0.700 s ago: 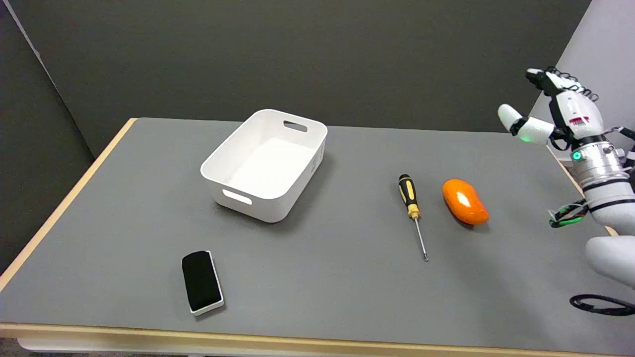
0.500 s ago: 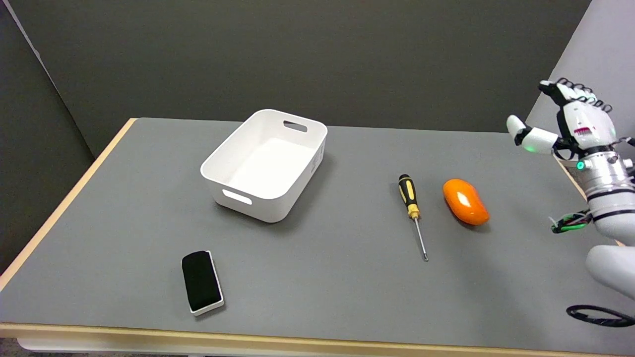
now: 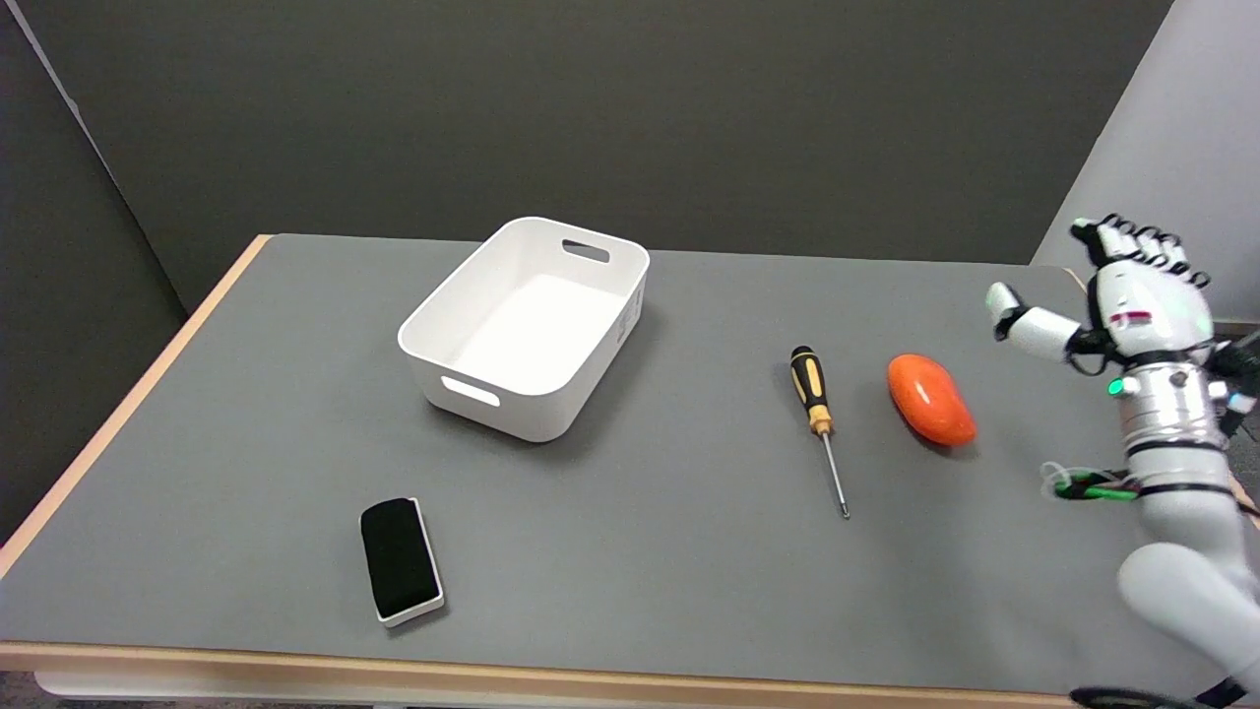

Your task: Pick up mango.

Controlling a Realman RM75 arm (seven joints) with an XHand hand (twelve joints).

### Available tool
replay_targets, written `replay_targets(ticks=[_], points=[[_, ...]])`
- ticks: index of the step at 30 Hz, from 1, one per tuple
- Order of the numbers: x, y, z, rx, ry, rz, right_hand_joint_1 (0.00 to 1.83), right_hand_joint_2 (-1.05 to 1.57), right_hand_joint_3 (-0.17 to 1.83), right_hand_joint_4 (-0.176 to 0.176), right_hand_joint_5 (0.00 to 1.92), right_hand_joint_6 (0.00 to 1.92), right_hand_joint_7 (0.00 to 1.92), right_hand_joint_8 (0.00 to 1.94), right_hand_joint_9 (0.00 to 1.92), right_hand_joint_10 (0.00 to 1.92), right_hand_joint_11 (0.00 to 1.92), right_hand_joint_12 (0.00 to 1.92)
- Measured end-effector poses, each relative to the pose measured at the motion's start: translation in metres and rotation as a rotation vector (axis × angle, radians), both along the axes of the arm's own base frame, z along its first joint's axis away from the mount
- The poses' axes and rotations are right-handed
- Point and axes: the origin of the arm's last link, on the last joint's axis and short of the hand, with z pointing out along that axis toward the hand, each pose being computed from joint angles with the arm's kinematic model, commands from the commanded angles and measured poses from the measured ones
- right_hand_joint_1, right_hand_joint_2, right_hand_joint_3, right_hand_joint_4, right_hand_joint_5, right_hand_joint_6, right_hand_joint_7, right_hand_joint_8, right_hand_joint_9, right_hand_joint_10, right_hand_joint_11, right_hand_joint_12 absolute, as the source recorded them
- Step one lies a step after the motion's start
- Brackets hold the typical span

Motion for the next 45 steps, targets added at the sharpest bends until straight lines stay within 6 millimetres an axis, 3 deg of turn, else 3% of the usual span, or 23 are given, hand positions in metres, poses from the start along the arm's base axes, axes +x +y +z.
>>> replay_targets(ticks=[13, 20, 30, 45], points=[[-0.011, 0.008, -0.098, 0.057, -0.04, 0.016, 0.33, 0.66, 0.75, -0.149, 0.2, 0.44, 0.26, 0.43, 0.11, 0.85, 0.01, 1.24], [-0.023, 0.022, -0.128, 0.033, -0.078, 0.007, 0.33, 0.65, 0.76, -0.149, 0.2, 0.45, 0.26, 0.44, 0.11, 0.86, 0.0, 1.24], [-0.046, 0.03, -0.132, -0.052, -0.141, -0.041, 0.37, 0.65, 0.76, -0.142, 0.18, 0.42, 0.26, 0.43, 0.11, 0.85, 0.01, 1.24], [-0.065, 0.0, -0.114, -0.11, -0.192, -0.094, 0.38, 0.64, 0.77, -0.138, 0.17, 0.4, 0.25, 0.43, 0.12, 0.85, 0.02, 1.24]])
